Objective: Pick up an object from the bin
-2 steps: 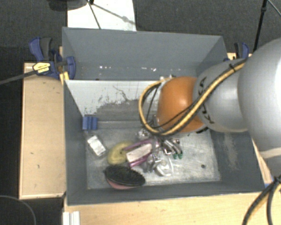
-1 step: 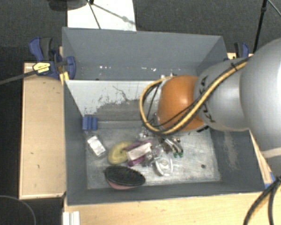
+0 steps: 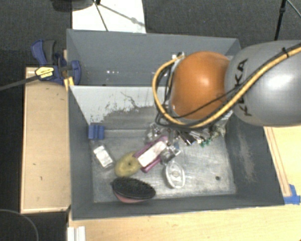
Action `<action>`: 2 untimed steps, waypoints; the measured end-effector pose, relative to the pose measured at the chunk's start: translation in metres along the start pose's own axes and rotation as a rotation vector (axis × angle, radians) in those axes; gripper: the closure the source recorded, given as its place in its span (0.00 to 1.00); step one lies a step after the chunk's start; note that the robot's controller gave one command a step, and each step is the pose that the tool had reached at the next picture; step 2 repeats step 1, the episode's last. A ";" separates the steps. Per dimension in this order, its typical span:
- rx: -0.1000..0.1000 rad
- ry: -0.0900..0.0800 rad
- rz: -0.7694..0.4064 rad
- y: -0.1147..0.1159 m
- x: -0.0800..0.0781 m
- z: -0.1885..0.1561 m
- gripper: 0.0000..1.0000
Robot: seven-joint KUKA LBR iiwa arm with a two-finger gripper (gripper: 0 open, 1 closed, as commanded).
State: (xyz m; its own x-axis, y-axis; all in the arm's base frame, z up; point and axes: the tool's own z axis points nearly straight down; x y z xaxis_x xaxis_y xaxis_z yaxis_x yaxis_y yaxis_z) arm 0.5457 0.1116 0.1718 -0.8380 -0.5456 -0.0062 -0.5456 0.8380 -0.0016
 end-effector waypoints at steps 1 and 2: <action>0.002 -0.004 -0.002 -0.001 0.002 -0.111 1.00; 0.002 -0.004 -0.002 -0.001 0.002 -0.111 1.00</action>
Offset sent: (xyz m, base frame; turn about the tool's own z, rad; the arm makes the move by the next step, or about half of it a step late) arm -0.0034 -0.0019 0.1057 -0.0069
